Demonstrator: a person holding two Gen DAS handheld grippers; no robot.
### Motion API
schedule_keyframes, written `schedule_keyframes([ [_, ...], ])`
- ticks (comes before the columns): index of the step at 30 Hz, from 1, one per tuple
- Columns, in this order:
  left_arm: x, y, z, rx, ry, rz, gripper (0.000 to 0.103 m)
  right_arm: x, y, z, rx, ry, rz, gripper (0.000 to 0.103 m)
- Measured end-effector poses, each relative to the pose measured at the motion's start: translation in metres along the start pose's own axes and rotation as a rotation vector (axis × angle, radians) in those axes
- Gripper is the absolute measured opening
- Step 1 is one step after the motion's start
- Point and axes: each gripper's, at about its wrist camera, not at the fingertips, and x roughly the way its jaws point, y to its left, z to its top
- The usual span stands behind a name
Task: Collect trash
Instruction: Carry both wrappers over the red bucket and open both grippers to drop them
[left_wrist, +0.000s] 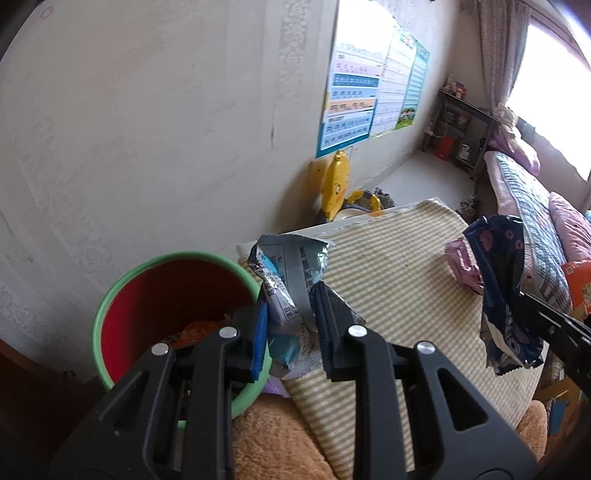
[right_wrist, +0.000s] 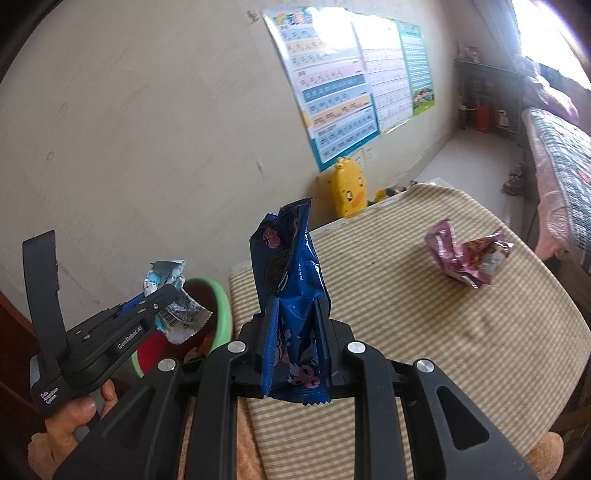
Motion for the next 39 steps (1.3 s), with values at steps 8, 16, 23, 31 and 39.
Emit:
schedule_keyframes([
  [8,0.003,0.025,-0.005,-0.039,0.012,0.036,0.022,0.021,0.029,-0.001,-0.060,0.041,0.037,0.017],
  [16,0.013,0.060,-0.010,-0.092,0.033,0.086,0.023,0.044,0.055,0.003,-0.089,0.085,0.085,0.017],
  [23,0.023,0.098,-0.020,-0.150,0.069,0.159,0.023,0.074,0.079,0.004,-0.101,0.149,0.133,0.018],
  [31,0.037,0.140,-0.036,-0.223,0.120,0.233,0.022,0.111,0.109,-0.002,-0.115,0.237,0.194,0.018],
  [39,0.048,0.156,-0.047,-0.255,0.163,0.244,0.023,0.136,0.127,0.000,-0.149,0.274,0.226,0.018],
])
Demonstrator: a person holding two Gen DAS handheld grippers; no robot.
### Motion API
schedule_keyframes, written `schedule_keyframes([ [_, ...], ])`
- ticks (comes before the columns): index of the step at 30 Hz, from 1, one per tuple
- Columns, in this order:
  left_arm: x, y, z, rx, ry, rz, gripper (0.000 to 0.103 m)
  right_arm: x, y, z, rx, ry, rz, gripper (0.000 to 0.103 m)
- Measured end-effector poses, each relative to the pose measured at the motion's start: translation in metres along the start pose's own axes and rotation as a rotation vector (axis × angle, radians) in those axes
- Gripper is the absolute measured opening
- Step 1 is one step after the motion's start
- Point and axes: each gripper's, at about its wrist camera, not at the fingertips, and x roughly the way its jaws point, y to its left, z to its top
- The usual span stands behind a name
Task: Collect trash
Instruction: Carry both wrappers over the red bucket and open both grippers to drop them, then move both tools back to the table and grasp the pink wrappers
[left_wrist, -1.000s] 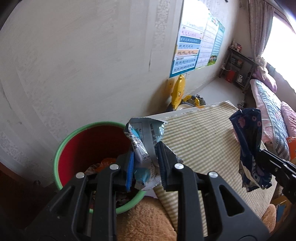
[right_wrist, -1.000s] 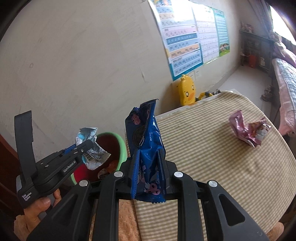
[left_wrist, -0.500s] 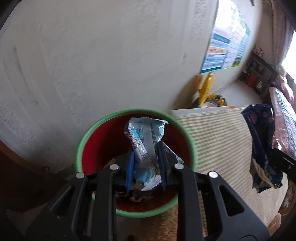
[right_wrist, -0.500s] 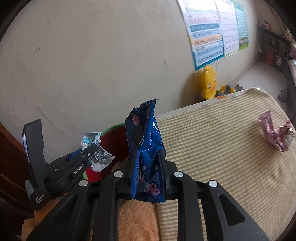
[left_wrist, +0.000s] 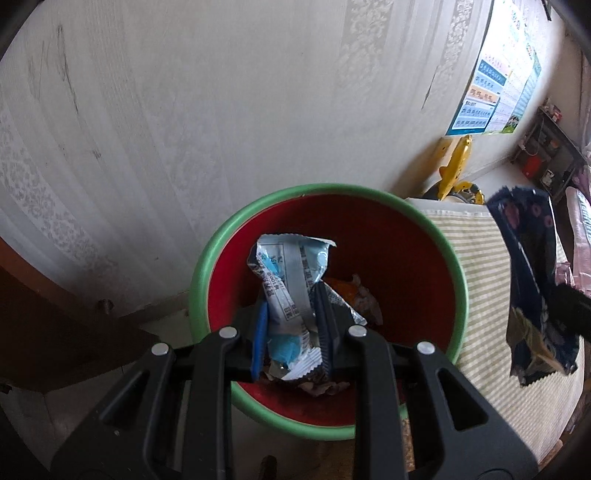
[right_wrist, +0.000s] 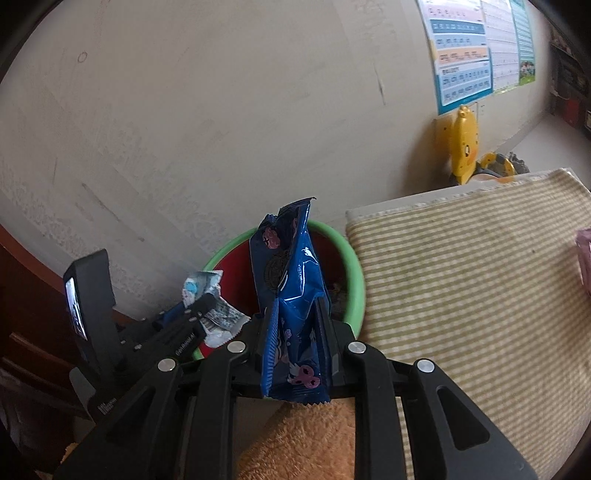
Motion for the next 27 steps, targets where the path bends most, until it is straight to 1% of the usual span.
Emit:
schedule_keyframes([
  [2,0.003,0.003,-0.001,-0.006,0.008,0.000,0.023,0.003,0.003,0.002,-0.003,0.004,0.005,0.020],
  [12,0.012,0.001,0.002,-0.022,0.032,0.005,0.024,0.020,0.004,0.008,0.015,0.021,0.024,0.020],
  [13,0.012,0.001,0.001,-0.026,0.033,0.008,0.027,0.020,0.004,0.007,0.018,0.021,0.025,0.025],
  [14,0.013,0.002,0.001,-0.032,0.035,0.005,0.033,0.020,0.004,0.007,0.023,0.017,0.026,0.033],
  [16,0.013,0.003,0.002,-0.039,0.034,0.001,0.039,0.020,0.002,0.007,0.027,0.005,0.023,0.041],
  [17,0.014,0.003,0.002,-0.038,0.034,0.002,0.045,0.021,0.002,0.007,0.028,0.005,0.024,0.043],
  [18,0.013,0.003,0.003,-0.038,0.031,0.003,0.049,0.020,0.001,0.007,0.032,0.006,0.025,0.044],
  [20,0.013,0.002,0.003,-0.040,0.029,0.003,0.051,0.020,0.000,0.007,0.038,0.001,0.028,0.048],
  [23,0.011,-0.001,0.004,-0.037,0.024,0.003,0.057,0.017,-0.003,0.006,0.044,-0.004,0.025,0.049],
  [27,0.010,-0.002,0.002,-0.032,0.025,-0.007,0.057,0.009,-0.013,0.003,0.063,-0.016,0.013,0.053],
])
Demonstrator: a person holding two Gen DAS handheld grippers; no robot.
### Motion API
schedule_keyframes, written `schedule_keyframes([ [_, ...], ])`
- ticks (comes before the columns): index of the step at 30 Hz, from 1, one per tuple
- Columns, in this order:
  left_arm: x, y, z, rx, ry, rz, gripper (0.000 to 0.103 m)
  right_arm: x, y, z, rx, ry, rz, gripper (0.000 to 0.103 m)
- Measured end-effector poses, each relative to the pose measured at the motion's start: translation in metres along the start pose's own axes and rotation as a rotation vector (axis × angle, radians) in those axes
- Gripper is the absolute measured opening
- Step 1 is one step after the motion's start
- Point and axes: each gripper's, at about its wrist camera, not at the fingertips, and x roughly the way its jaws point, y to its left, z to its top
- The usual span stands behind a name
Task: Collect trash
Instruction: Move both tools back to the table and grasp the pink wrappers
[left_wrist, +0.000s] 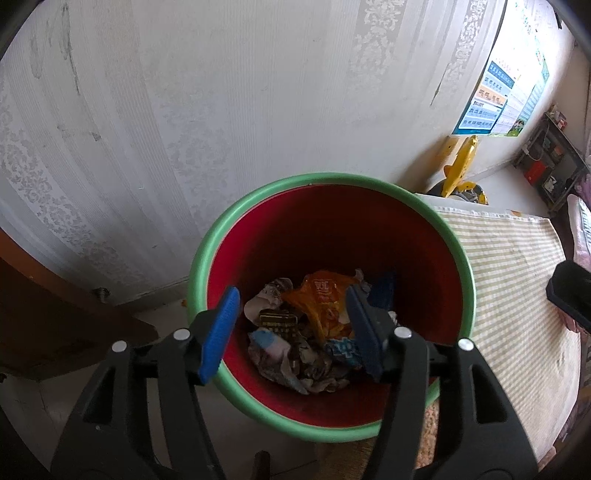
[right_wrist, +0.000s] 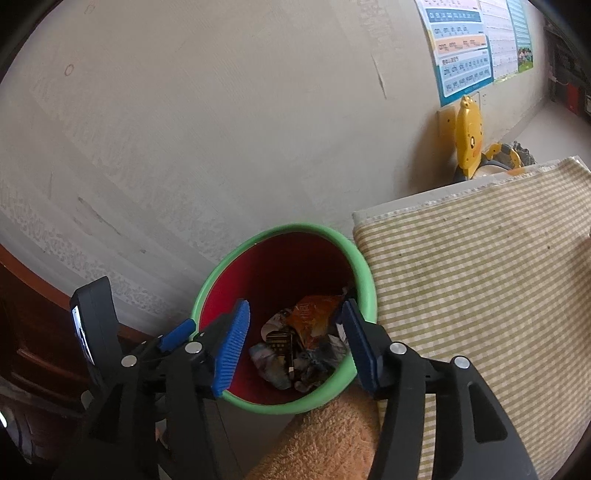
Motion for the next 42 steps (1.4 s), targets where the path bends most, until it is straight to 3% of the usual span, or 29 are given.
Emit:
schedule_keyframes([
  [4,-0.002,-0.006,-0.001,0.018,0.001,-0.008,0.057,-0.017,-0.026,-0.007,0.023,-0.039,-0.066,0.061],
  [8,-0.006,-0.015,-0.002,0.039,-0.005,-0.012,0.057,-0.044,-0.081,-0.015,0.099,-0.104,-0.206,0.062],
  [12,-0.012,-0.023,-0.002,0.057,-0.023,-0.011,0.057,-0.101,-0.177,-0.020,0.326,-0.265,-0.411,0.064],
  [14,-0.016,-0.029,-0.001,0.061,-0.031,-0.016,0.057,-0.129,-0.226,-0.025,0.457,-0.352,-0.518,0.072],
  [16,-0.019,-0.041,-0.001,0.078,-0.039,-0.032,0.057,-0.146,-0.276,-0.028,0.576,-0.375,-0.581,0.075],
  [19,-0.025,-0.070,-0.003,0.141,-0.045,-0.057,0.057,-0.149,-0.335,-0.029,0.717,-0.327,-0.569,0.075],
  [24,-0.034,-0.122,-0.014,0.231,-0.027,-0.132,0.057,-0.133,-0.389,-0.030,0.850,-0.267,-0.457,0.075],
  [25,-0.037,-0.136,-0.017,0.261,-0.026,-0.147,0.057,-0.133,-0.392,-0.032,0.854,-0.262,-0.432,0.071],
  [27,-0.042,-0.159,-0.022,0.306,-0.024,-0.173,0.057,-0.126,-0.401,-0.033,0.853,-0.238,-0.360,0.046],
  [28,-0.043,-0.170,-0.024,0.326,-0.020,-0.191,0.057,-0.125,-0.404,-0.037,0.850,-0.221,-0.341,0.015],
  [34,-0.043,-0.252,-0.034,0.402,0.020,-0.303,0.057,-0.178,-0.371,-0.085,0.747,-0.311,-0.312,0.015],
  [42,-0.005,-0.383,-0.045,0.498,0.073,-0.384,0.057,-0.211,-0.266,-0.191,0.514,-0.262,-0.392,0.015],
])
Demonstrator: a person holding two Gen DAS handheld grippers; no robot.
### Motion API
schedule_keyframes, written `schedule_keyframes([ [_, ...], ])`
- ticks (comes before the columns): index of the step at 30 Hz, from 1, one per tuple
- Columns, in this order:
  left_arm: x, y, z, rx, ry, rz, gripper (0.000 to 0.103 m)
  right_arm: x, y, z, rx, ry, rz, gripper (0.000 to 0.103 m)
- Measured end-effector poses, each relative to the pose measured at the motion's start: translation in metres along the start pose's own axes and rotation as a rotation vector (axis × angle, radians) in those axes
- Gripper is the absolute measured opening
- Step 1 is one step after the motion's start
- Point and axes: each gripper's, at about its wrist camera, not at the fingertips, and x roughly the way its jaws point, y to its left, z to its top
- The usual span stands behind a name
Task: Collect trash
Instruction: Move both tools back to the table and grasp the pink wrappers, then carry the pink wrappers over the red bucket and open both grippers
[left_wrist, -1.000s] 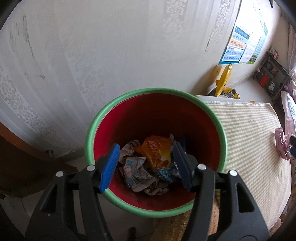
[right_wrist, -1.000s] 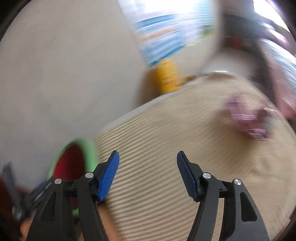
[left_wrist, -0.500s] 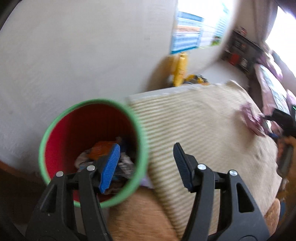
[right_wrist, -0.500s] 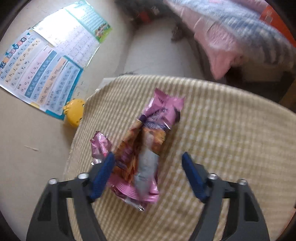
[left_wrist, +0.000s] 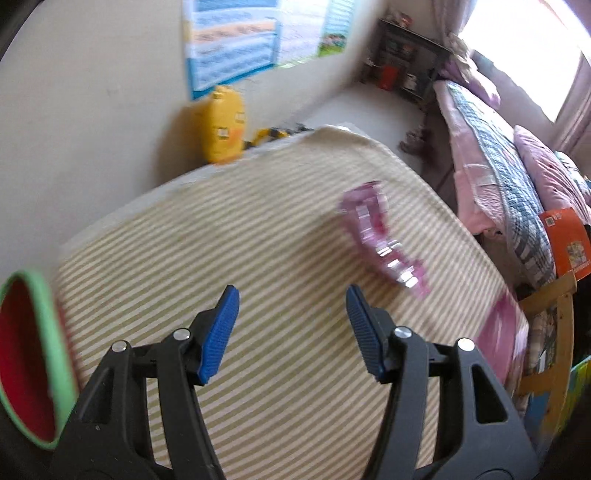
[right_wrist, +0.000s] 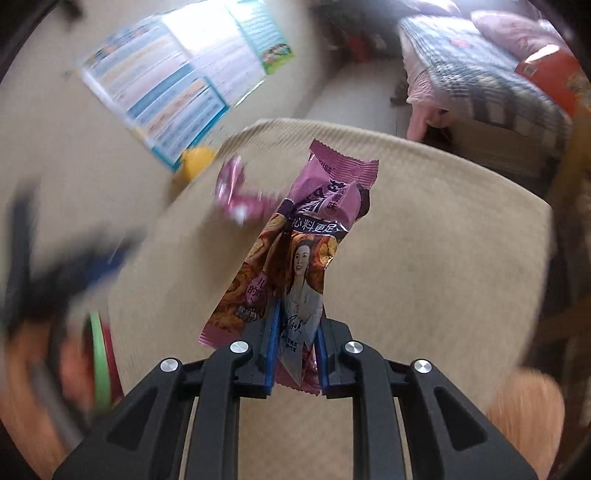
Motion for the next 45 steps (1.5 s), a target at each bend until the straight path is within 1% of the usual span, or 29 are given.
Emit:
schedule_keyframes([
  [2,0.022,-0.022,0.011,0.013,0.015,-0.005,0.057,-0.002,0.006,-0.011,-0.043,0.008,0.008,0.016],
  [4,0.046,-0.044,0.020,0.013,0.052,-0.013,0.057,0.000,0.013,-0.010,-0.069,-0.019,0.007,0.016],
  [6,0.067,-0.055,0.024,-0.017,0.102,-0.023,0.057,-0.001,0.013,-0.010,-0.072,-0.040,0.022,0.016],
  [8,0.081,-0.059,0.023,-0.057,0.137,-0.017,0.056,0.001,0.008,-0.012,-0.052,-0.027,0.036,0.016],
  [9,0.089,-0.061,0.022,-0.068,0.156,-0.005,0.045,0.001,0.006,-0.013,-0.044,-0.025,0.039,0.016],
  [10,0.092,-0.063,0.019,-0.067,0.168,0.004,0.037,0.000,0.003,-0.013,-0.034,-0.025,0.043,0.016],
  [11,0.094,-0.063,0.018,-0.064,0.178,0.007,0.025,-0.001,-0.001,-0.013,-0.018,-0.025,0.048,0.016],
  [12,0.095,-0.062,0.015,-0.062,0.180,0.011,0.020,-0.002,-0.004,-0.013,-0.008,-0.024,0.051,0.016],
  [13,0.094,-0.063,0.013,-0.061,0.170,0.009,0.018,-0.001,-0.007,-0.013,0.003,-0.021,0.054,0.016],
  [14,0.090,-0.061,0.011,-0.054,0.157,0.012,0.015,-0.001,-0.009,-0.013,0.013,-0.017,0.057,0.016],
  [15,0.084,-0.059,0.008,-0.040,0.144,0.024,0.015,-0.001,-0.009,-0.014,0.017,-0.014,0.058,0.016],
  [18,0.058,-0.045,-0.004,-0.023,0.103,0.029,0.015,0.000,-0.007,-0.014,0.018,-0.008,0.059,0.016],
  [20,0.040,-0.037,-0.016,-0.014,0.092,0.027,0.015,0.002,-0.006,-0.010,0.013,-0.010,0.057,0.016],
  [25,-0.014,-0.002,-0.042,0.020,0.070,0.026,0.015,0.006,0.003,-0.010,-0.014,-0.007,0.036,0.016],
  [29,-0.049,0.016,-0.055,0.054,0.036,0.053,0.015,0.010,0.013,-0.011,-0.050,-0.006,0.010,0.017],
  [32,-0.077,0.036,-0.065,0.021,-0.005,0.056,0.015,0.014,0.018,-0.013,-0.072,-0.001,-0.013,0.017],
  [36,-0.102,0.059,-0.071,-0.047,-0.059,0.047,0.015,0.018,0.032,-0.015,-0.127,0.005,-0.046,0.017],
  [40,-0.119,0.071,-0.067,-0.041,-0.118,0.074,0.015,0.016,0.046,-0.014,-0.164,0.000,-0.064,0.017],
  [45,-0.134,0.084,-0.065,-0.045,-0.164,0.085,0.015,0.001,0.061,-0.001,-0.172,-0.042,-0.069,0.017],
])
